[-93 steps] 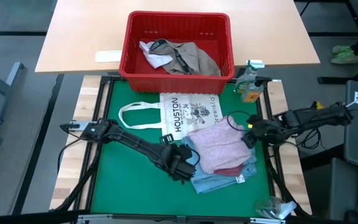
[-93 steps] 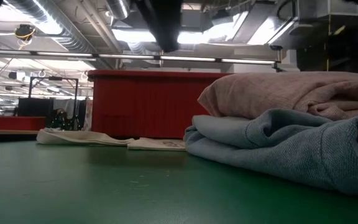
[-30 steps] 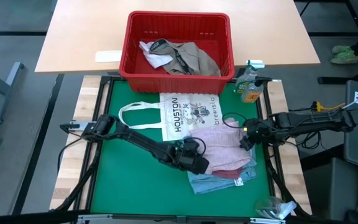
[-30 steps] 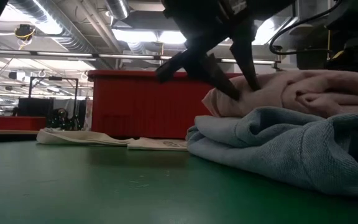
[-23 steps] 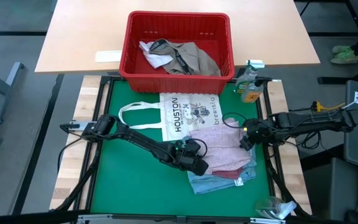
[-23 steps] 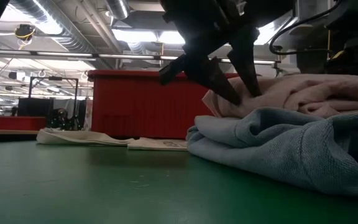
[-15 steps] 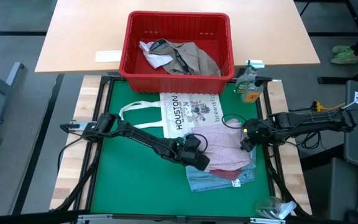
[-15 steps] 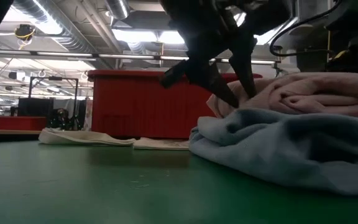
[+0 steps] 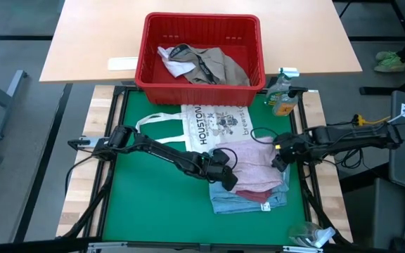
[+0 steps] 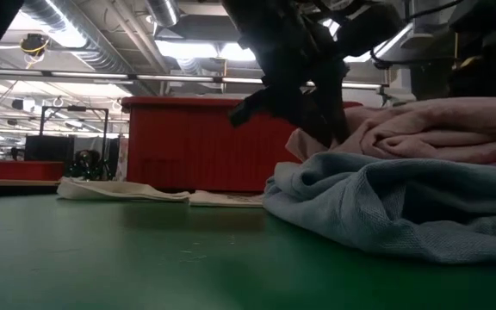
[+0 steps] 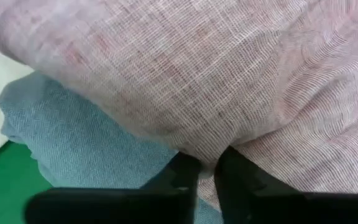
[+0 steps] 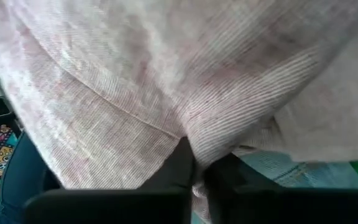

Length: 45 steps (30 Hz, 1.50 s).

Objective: Fold Laundry from Bin
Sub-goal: Fold the pink shirt from the red laundry basket

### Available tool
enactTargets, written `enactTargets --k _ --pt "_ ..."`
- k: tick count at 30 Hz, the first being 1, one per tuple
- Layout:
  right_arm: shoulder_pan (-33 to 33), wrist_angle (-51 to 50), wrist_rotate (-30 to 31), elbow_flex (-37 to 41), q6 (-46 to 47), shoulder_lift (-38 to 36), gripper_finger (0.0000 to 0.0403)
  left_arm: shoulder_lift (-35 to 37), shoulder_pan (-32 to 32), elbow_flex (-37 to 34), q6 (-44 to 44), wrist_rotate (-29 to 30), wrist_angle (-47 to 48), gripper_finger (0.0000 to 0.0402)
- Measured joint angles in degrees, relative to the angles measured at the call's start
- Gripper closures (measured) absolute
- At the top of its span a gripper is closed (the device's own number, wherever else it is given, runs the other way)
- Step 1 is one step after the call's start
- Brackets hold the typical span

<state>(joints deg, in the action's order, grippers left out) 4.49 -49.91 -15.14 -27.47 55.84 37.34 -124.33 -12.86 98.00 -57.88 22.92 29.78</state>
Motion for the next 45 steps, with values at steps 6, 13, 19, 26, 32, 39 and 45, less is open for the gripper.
enactTargets --k 6,13,19,26,32,39,45 --pt "0.00 0.07 0.02 -3.53 -0.80 0.00 0.0373 0.33 0.15 0.00 1.28 -1.40 0.23 0.0390" --pt "0.00 0.19 0.01 -6.80 -0.75 -0.02 0.0393 3.38 0.15 0.09 3.09 -1.04 1.12 0.0396" --pt "0.12 0.04 -1.22 -9.95 -0.21 -0.11 0.0385 7.54 0.13 0.21 4.56 -1.22 1.92 0.0397" --pt "4.69 0.50 -0.90 -15.73 2.00 -0.11 0.0397 11.03 -0.83 0.22 4.61 -5.13 3.06 0.0398" --pt "14.07 0.63 6.55 -15.87 8.99 0.33 0.0389 10.83 -3.16 0.28 4.56 -6.69 3.26 0.0398" --pt "26.19 0.39 14.17 -14.83 16.91 5.96 0.0387 9.99 -5.78 0.28 4.56 -5.03 4.13 0.0398" --pt "31.26 0.39 15.32 -14.81 18.76 14.47 0.0387 6.68 -6.78 0.22 4.57 -4.46 4.22 0.0392"
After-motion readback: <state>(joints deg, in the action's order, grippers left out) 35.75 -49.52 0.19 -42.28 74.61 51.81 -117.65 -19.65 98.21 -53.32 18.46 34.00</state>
